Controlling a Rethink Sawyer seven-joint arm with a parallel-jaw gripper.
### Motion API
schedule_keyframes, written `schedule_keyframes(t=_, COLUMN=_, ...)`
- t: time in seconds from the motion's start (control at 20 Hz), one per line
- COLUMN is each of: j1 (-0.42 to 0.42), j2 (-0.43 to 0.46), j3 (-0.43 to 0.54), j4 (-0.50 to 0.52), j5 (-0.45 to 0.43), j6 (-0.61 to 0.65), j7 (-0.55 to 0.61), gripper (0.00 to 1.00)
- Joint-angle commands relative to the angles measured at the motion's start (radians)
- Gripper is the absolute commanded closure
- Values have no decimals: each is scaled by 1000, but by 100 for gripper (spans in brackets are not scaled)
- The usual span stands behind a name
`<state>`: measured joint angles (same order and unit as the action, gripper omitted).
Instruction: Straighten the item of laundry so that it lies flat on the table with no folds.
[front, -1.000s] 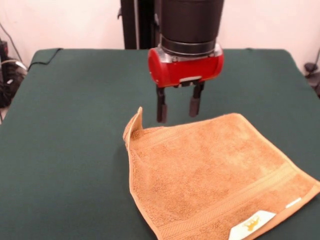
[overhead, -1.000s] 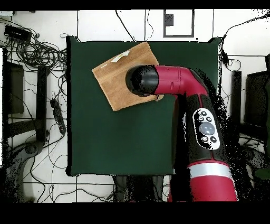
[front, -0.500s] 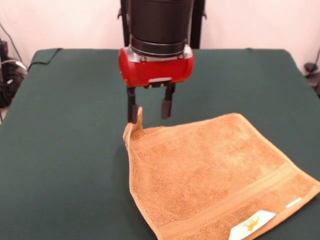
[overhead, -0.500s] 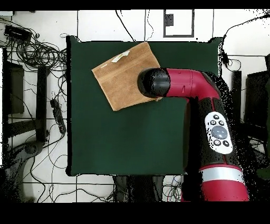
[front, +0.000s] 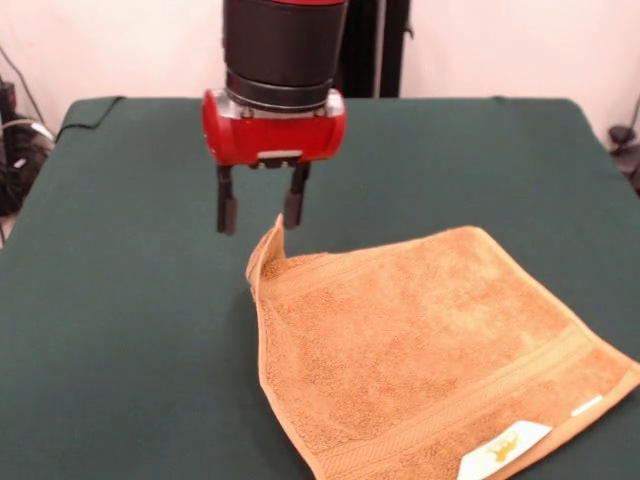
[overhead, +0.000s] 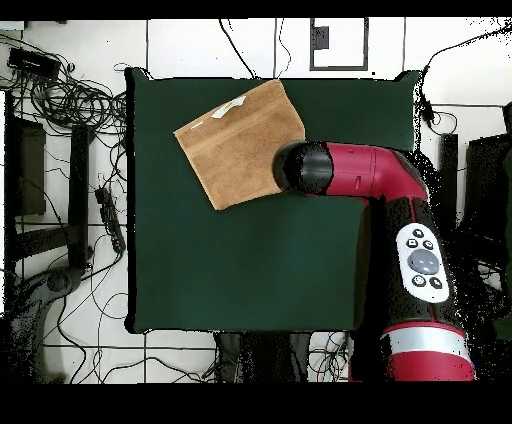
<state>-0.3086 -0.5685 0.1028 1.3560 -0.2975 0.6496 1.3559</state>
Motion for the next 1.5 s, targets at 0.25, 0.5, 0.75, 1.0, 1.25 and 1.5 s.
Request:
schedule_keyframes(t=0.25, j1=58, j2=57, j3=-100, j4=204, j5=92, j6=-106, j7=393, gripper=0)
schedule_keyframes(t=0.5, j1=62, j2=79, j3=-101, j4=227, j5=119, j6=-179, j7=392, gripper=0)
schedule_keyframes(t=0.75, j1=64, j2=89, j3=-104, j4=271, j5=173, j6=-226, j7=453, gripper=0)
schedule_keyframes(t=1.0, j1=98, j2=96, j3=-132, j4=316, j5=288, j6=-236, j7=591, gripper=0)
schedule_keyframes(t=1.25, j1=132, j2=106, j3=-154, j4=358, j5=410, j6=-270, j7=711, gripper=0)
schedule_keyframes(t=1.5, j1=126, j2=107, j3=-141, j4=390, j5=458, j6=-293, j7=737, gripper=0)
